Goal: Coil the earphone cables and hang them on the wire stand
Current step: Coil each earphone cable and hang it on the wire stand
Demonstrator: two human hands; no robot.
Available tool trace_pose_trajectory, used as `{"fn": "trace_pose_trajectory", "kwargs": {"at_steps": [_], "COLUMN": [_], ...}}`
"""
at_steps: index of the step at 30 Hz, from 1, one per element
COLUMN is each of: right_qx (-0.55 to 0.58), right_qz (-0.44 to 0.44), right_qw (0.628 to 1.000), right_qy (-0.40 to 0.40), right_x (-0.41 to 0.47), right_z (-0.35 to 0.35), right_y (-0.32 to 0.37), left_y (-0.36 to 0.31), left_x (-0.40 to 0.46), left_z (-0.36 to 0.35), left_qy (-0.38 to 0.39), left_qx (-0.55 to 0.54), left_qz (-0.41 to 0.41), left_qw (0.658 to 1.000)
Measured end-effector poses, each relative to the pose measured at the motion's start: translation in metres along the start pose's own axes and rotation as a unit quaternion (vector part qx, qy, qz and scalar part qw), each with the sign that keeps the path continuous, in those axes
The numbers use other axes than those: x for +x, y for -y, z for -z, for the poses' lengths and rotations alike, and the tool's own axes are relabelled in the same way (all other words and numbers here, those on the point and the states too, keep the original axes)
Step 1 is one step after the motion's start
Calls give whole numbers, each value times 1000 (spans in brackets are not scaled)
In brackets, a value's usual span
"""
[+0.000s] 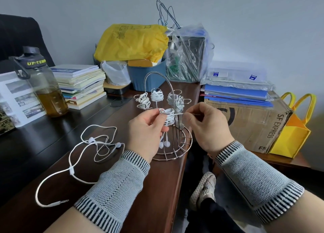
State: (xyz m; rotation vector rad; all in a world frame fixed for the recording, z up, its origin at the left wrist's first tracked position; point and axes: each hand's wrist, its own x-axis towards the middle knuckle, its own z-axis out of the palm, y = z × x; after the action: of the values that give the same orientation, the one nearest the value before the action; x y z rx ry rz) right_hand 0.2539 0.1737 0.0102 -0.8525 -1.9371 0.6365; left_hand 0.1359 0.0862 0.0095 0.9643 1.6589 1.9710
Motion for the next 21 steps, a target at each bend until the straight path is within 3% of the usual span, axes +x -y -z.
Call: {"fn": "trace_pose_trajectory", "kwargs": {"at_steps": [8,14,18,21], "right_qx": [179,-27,-163,-303], "right_qz": [-23,162,324,469], "right_qw": [982,985,932,826], "right_qy": [-47,-50,7,76], "right_x": [13,20,35,52], "right_z": [4,6,9,11], "right_y": [10,29,46,61], "left_y": [-1,-3,-4,-2], "left_x": [-1,-2,-1,3], "left_z": [0,4,6,9], "left_qy": [0,3,12,25], "left_qx": [-12,-21,-20,-8], "left_qz": [5,18,32,30], "left_qw": [1000,1000,999,999]}}
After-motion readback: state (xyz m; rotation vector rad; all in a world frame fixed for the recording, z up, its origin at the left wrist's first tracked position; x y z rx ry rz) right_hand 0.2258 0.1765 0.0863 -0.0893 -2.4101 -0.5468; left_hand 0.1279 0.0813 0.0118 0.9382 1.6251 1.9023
